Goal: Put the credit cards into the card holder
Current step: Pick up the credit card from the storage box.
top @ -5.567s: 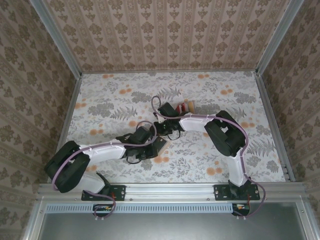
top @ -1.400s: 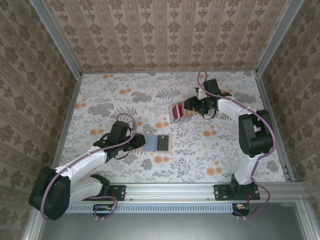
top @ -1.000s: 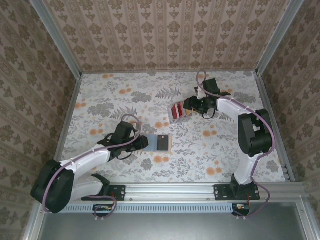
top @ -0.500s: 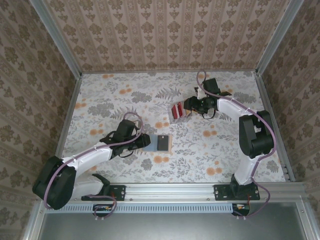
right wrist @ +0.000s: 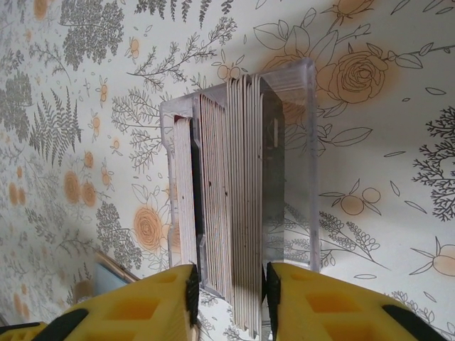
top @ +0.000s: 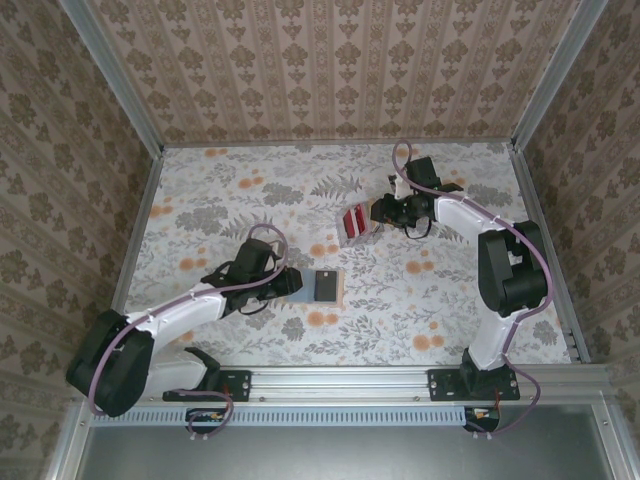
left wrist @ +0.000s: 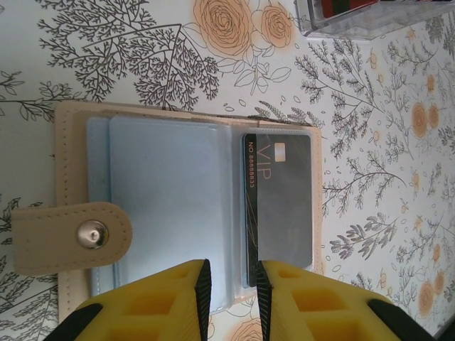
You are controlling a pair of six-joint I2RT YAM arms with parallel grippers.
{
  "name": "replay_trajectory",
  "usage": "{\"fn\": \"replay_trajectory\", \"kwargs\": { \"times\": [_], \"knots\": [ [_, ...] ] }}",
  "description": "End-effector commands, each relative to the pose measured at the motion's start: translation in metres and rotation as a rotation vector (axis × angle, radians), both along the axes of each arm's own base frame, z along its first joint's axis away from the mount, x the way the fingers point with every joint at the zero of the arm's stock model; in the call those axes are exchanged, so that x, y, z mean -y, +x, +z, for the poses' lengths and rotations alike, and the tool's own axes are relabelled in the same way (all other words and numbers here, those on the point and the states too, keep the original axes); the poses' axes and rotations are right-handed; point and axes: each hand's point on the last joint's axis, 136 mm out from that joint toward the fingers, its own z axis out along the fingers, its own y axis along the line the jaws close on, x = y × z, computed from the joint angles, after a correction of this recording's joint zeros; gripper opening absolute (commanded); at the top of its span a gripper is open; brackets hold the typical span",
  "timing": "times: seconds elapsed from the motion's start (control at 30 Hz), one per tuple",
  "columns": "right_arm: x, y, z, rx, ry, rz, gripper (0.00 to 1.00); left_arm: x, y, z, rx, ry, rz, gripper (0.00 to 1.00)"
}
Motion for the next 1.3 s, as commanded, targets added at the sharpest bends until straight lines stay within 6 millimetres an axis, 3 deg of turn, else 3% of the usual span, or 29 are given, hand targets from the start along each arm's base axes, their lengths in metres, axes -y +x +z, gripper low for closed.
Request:
{"fn": "replay_trajectory", "kwargs": {
  "times": [0.0, 0.3, 0.7, 1.27],
  "knots": [
    [0.0011, 0.0006, 0.0181, 0.034, -0.001, 0.002, 0.32, 0.0046, 0.0059, 0.0077, 0.017, -0.008, 0.005, 0.28],
    [0.0036, 0.0004, 0.0175, 0.034, 0.0, -0.003, 0.2, 0.0047, 0.004, 0.0058, 0.012, -0.007, 0.005, 0.27],
    [0.0056, -0.0014, 0.0231, 0.043, 0.004, -0.006, 0.19, 0.0053, 0.0041, 0.0058, 0.012, -0.004, 0.004, 0.28],
    [0.01, -0.0012, 0.0154, 0.027, 0.008, -0.014, 0.09, 0.0061, 0.0034, 0.005, 0.01, -0.001, 0.002, 0.28]
  ]
}}
